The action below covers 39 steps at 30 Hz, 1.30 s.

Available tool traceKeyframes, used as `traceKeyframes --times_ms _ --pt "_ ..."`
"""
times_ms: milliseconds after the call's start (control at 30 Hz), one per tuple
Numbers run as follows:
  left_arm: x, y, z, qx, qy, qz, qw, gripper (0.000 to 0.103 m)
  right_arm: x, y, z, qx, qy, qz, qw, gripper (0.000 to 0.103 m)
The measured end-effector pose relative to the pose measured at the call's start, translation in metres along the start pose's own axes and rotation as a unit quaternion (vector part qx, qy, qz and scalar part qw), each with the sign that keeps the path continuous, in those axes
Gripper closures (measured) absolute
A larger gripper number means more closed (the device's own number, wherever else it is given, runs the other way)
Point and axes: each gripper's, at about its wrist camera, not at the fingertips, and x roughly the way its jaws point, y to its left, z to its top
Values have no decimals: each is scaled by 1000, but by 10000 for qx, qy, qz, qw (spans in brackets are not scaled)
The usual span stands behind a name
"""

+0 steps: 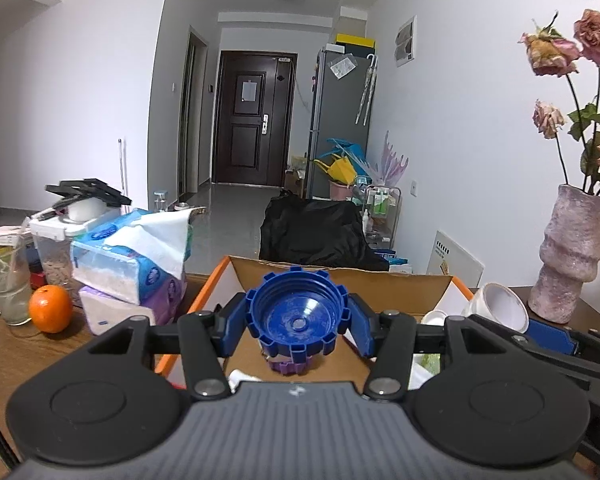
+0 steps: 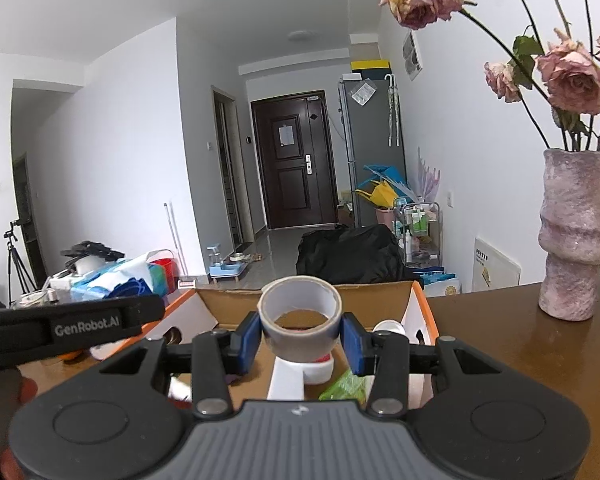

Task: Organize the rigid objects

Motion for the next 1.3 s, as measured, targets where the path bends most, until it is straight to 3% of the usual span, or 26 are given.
traceKeyframes --times_ms 567,1033,1100,1200,1233,1267,1300 --pt "79 -8 2 33 365 104 9993 49 79 -13 10 20 372 -191 9991 61" --pt "96 -3 -5 101 612 218 9978 48 96 -17 2 -80 817 -272 9963 60" --pt "94 -3 -5 110 564 200 9982 42 97 -17 2 -86 858 -252 9960 60" --pt "90 2 -4 77 426 327 9985 18 95 -18 2 -159 803 -267 9963 41" --pt "89 4 -3 59 405 351 9985 14 94 -19 3 -169 757 -298 9965 28" --pt "88 6 -2 30 389 365 9986 3 92 -20 3 -177 710 -319 9968 12" --pt "86 9 -1 -12 366 402 9985 0 92 -20 3 -166 689 -360 9968 6"
